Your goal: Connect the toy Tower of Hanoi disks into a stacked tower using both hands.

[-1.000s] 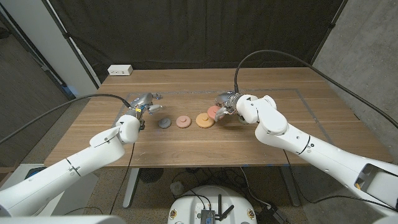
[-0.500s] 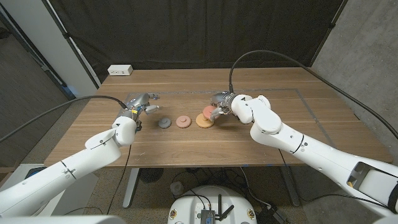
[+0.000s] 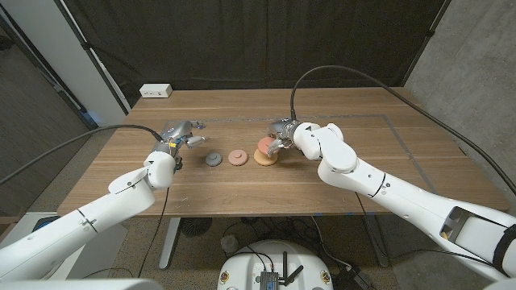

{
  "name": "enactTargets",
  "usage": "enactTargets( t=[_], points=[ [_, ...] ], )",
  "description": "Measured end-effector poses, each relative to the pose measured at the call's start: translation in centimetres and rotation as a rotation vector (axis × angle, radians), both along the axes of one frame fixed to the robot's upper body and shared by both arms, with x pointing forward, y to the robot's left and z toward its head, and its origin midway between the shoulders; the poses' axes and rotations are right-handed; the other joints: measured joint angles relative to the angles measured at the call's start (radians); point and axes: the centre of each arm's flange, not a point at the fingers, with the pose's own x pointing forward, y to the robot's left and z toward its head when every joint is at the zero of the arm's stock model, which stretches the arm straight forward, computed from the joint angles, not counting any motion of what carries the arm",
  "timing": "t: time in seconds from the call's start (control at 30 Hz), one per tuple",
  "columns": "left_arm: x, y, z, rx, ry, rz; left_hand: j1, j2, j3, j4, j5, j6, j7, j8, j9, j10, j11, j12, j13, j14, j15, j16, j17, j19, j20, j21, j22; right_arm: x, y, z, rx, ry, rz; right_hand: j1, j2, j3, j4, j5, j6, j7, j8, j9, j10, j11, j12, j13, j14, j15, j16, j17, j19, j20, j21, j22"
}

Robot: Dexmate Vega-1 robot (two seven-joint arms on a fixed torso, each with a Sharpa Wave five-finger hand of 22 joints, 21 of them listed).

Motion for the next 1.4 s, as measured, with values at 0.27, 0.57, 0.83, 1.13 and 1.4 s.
enactTargets(
  t=[0.27, 0.57, 0.83, 1.13, 1.4],
  points=[
    [0.1, 0.0, -0.1, -0.006, 0.002, 0.000, 0.000, 0.000, 0.000, 0.000, 0.000, 0.000, 0.000, 0.000, 0.000, 0.005, 0.005, -0.004, 0.000, 0.000, 0.000, 0.000, 0.000, -0.002, -0.002, 0.007, -0.005, 0.3, 0.9, -0.1, -0.002, 0.006, 0.015, 0.000, 0.000, 0.000, 0.000, 0.000, 0.000, 0.000, 0.000, 0.000, 0.000, 0.000, -0.001, 0.002, 0.000, 0.000, 0.000, 0.000, 0.000, 0.000, 0.000, -0.004],
    [0.2, 0.0, 0.0, -0.008, 0.000, -0.001, 0.000, 0.000, 0.008, 0.003, 0.000, 0.000, 0.000, 0.000, 0.000, 0.005, 0.005, -0.004, 0.000, 0.000, 0.000, 0.004, 0.000, -0.002, -0.002, 0.011, -0.009, 0.7, 1.6, -0.3, -0.008, 0.012, 0.024, 0.000, 0.000, 0.004, -0.004, 0.000, 0.000, 0.000, -0.001, 0.000, 0.000, 0.000, -0.005, 0.005, 0.000, 0.000, -0.007, 0.002, 0.000, 0.000, 0.000, -0.005],
    [0.1, -0.4, 0.1, -0.010, -0.002, -0.008, 0.000, 0.000, 0.008, 0.003, 0.000, 0.000, 0.000, 0.000, 0.000, 0.005, 0.005, -0.004, 0.000, 0.000, 0.000, 0.004, -0.001, -0.004, -0.004, 0.022, -0.014, 1.1, 2.0, -0.6, -0.019, 0.017, 0.021, 0.000, 0.000, 0.004, -0.004, 0.000, 0.000, 0.000, -0.003, 0.000, 0.000, 0.000, -0.007, 0.007, 0.002, 0.002, -0.007, 0.005, 0.000, 0.000, 0.000, -0.005],
    [0.0, -0.5, 0.0, -0.013, -0.002, -0.009, 0.000, 0.000, 0.008, 0.003, 0.000, 0.000, 0.000, 0.000, 0.000, 0.005, 0.005, -0.004, 0.005, 0.000, 0.000, 0.004, -0.003, -0.011, 0.000, 0.026, -0.018, 1.6, 1.9, -0.9, -0.028, 0.024, 0.008, 0.000, 0.000, 0.008, -0.008, -0.002, 0.000, 0.000, -0.005, 0.000, 0.002, 0.002, -0.013, 0.012, 0.009, -0.002, -0.007, 0.005, 0.000, 0.000, 0.000, -0.004],
    [0.0, -0.7, -0.2, -0.015, 0.003, -0.011, 0.000, 0.000, 0.008, 0.003, 0.000, 0.004, 0.003, 0.000, 0.000, 0.005, 0.005, -0.004, 0.005, 0.000, 0.000, 0.005, -0.004, -0.011, 0.000, 0.037, -0.023, 2.0, 1.7, -1.1, -0.031, 0.030, -0.005, 0.003, -0.003, 0.008, -0.008, -0.003, 0.000, 0.000, -0.009, 0.002, 0.002, 0.002, -0.016, 0.015, 0.009, -0.002, -0.011, 0.004, 0.000, 0.000, 0.000, -0.009]
  ],
)
